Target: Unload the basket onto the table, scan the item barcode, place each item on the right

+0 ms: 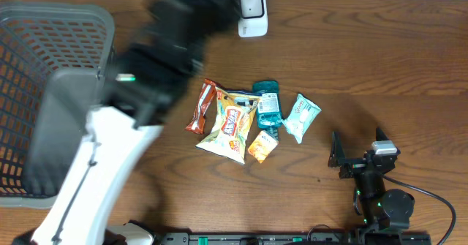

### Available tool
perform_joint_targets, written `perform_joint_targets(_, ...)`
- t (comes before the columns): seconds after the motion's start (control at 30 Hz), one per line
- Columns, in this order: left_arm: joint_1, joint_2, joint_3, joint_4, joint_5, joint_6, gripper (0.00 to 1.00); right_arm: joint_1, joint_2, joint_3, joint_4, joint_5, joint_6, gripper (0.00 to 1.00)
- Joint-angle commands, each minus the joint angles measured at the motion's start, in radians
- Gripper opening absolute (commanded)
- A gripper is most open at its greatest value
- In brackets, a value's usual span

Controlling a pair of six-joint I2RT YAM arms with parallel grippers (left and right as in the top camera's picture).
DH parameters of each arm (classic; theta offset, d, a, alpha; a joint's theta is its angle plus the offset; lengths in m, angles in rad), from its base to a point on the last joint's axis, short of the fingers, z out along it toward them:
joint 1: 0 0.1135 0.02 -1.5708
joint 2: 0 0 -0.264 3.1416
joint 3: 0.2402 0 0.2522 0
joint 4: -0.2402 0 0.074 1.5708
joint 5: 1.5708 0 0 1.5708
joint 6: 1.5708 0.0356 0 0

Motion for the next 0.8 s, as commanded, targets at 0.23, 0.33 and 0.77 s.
perform_joint_targets(0.23,0.217,-0.098,0.097,-0.088,-0.118,0.410,0.98,0.006,-0.005,-0.001,-0.003,0.001,-0.008,0.99)
perform_joint_targets(0.33,0.232,-0.189,0.056,-0.109,-0.117,0.410,0.98,0.006,-0.005,-0.001,-0.003,0.001,-0.008,0.99)
perform_joint_targets(0.77,0.265,-0.776,-0.472,0.118,0.053,0.411,0.98,0.006,-0.005,-0.001,-0.004,0.001,-0.008,0.99)
